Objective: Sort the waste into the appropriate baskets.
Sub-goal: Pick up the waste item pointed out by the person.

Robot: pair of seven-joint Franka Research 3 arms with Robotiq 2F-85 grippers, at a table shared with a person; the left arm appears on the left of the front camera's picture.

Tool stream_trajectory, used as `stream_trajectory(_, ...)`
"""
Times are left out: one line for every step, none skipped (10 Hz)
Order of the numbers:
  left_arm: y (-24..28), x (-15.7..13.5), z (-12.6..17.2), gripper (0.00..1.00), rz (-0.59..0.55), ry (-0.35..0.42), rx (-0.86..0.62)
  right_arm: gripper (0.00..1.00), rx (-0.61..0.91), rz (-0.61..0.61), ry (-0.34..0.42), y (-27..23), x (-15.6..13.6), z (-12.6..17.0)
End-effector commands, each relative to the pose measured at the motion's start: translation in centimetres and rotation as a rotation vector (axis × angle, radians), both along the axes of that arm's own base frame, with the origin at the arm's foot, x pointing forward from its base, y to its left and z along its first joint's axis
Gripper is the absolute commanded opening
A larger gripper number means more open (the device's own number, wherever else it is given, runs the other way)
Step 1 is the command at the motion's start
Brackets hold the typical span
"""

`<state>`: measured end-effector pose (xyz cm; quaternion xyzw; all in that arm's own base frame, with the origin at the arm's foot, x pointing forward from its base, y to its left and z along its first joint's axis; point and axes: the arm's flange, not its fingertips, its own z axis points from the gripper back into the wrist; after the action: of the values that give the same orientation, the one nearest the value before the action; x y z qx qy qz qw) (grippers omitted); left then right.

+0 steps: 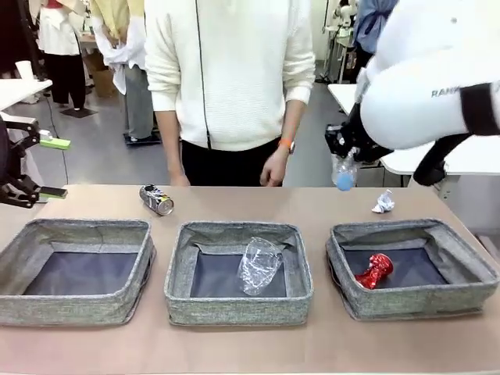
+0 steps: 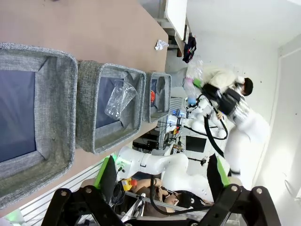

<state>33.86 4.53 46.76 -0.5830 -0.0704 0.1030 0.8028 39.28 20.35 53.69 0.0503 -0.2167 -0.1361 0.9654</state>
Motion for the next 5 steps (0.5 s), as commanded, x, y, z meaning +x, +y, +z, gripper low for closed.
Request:
stream_trajectory(0.3, -0.2, -0.1, 1.0, -0.017, -0.013, 0.005, 0.0, -0.064, 0.07, 0.084, 3.9, -2.2, 2.0)
stream_trajectory(0.3, -0.2, -0.1, 1.0, -0.017, -0.013, 0.005, 0.0, -0.068, 0.121, 0.087, 4.4, -2.7, 1.7)
stream_trajectory(0.3, -0.2, -0.1, 1.0, -0.017, -0.013, 0.005, 0.0, -0.038, 0.036, 0.032, 2.6, -3.0, 1.6)
stream_trajectory(0.3, -0.2, -0.1, 1.0, -0.017, -0.013, 0.005, 0.0, -0.038, 0.036, 0.032, 2.6, -3.0, 1.6)
stream_trajectory(0.3, -0.2, -0.1, 1.0, -0.017, -0.013, 0.005, 0.0, -0.038, 0.036, 0.032, 2.6, -3.0, 1.6)
